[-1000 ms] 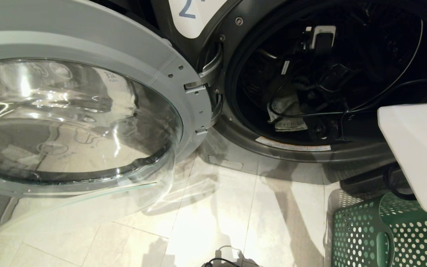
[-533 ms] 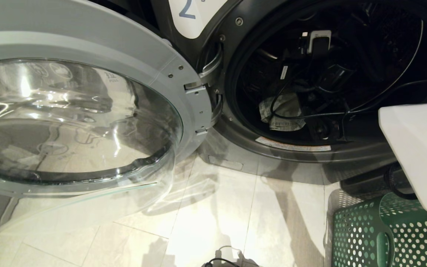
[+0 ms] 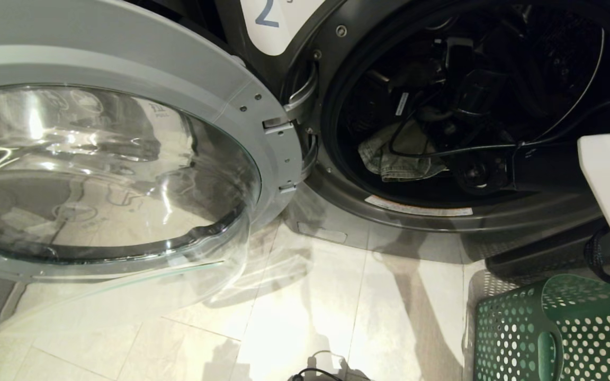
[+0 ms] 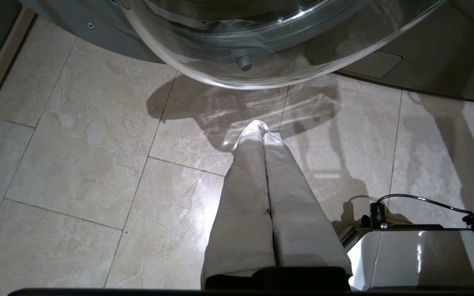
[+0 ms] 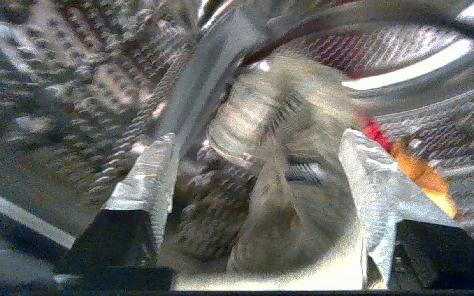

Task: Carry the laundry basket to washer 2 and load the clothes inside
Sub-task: Close the washing machine door with the left hand

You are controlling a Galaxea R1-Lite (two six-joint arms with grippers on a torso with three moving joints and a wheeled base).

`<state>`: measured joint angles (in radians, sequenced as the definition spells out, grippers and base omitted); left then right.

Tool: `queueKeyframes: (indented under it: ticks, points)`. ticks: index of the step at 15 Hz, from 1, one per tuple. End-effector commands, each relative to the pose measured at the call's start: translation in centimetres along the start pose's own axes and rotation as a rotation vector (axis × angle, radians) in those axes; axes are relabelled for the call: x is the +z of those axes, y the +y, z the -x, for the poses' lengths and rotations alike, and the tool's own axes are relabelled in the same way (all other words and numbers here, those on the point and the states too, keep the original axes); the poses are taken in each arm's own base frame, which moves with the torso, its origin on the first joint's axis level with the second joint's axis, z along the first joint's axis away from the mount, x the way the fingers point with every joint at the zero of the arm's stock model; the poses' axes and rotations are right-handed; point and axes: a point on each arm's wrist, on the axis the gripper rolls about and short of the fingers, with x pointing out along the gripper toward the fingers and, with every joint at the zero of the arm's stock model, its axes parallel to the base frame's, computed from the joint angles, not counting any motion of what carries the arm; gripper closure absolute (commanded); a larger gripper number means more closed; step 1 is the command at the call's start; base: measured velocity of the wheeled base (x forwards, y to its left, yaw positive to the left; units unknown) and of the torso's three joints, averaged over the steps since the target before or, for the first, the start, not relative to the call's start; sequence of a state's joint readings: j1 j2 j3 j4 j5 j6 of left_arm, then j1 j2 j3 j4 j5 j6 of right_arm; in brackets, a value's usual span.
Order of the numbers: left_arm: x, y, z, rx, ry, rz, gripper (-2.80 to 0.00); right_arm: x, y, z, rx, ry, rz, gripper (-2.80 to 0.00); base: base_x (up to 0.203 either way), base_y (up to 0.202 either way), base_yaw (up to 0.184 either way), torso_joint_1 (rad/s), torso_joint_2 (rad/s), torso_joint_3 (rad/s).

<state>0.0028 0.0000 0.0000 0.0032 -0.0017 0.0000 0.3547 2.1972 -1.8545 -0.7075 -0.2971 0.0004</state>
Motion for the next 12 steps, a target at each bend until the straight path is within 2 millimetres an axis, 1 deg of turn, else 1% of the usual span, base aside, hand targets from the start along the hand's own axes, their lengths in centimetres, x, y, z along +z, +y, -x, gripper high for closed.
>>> queueKeyframes:
  ticks: [1, 3, 5, 6, 9, 11, 12]
  points:
    - [0.0, 0.0, 0.0, 0.0, 0.001, 0.0, 0.0, 2.9, 0.7, 0.8, 0.019, -0.047, -0.039, -2.8, 0.0, 0.0, 0.0, 0.0, 0.0, 0.0]
    - [0.0, 0.0, 0.0, 0.0, 0.001, 0.0, 0.0, 3.9, 1.3, 1.6, 0.034, -0.05, -0.054, -2.8, 0.0, 0.0, 0.0, 0.0, 0.0, 0.0]
    - [0.0, 0.0, 0.0, 0.0, 0.001, 0.0, 0.0, 3.9, 1.2, 2.5, 0.048, -0.007, -0.039, -2.8, 0.0, 0.0, 0.0, 0.0, 0.0, 0.0]
    - [0.0, 0.0, 0.0, 0.0, 0.001, 0.0, 0.0, 3.5, 1.0, 3.2, 0.07, 0.047, -0.021, -2.8, 0.0, 0.0, 0.0, 0.0, 0.0, 0.0]
    - [0.0, 0.0, 0.0, 0.0, 0.001, 0.0, 0.0, 1.3, 0.4, 5.5, 0.161, 0.291, 0.034, -2.8, 0.0, 0.0, 0.0, 0.0, 0.0, 0.0]
    - [0.0, 0.0, 0.0, 0.0, 0.001, 0.0, 0.0, 0.0, 0.3, 5.7, 0.164, 0.36, 0.035, -2.8, 0.0, 0.0, 0.0, 0.0, 0.0, 0.0]
    - [0.0, 0.0, 0.0, 0.0, 0.001, 0.0, 0.0, -0.8, 0.3, 5.9, 0.162, 0.424, 0.043, -2.8, 0.0, 0.0, 0.0, 0.0, 0.0, 0.0]
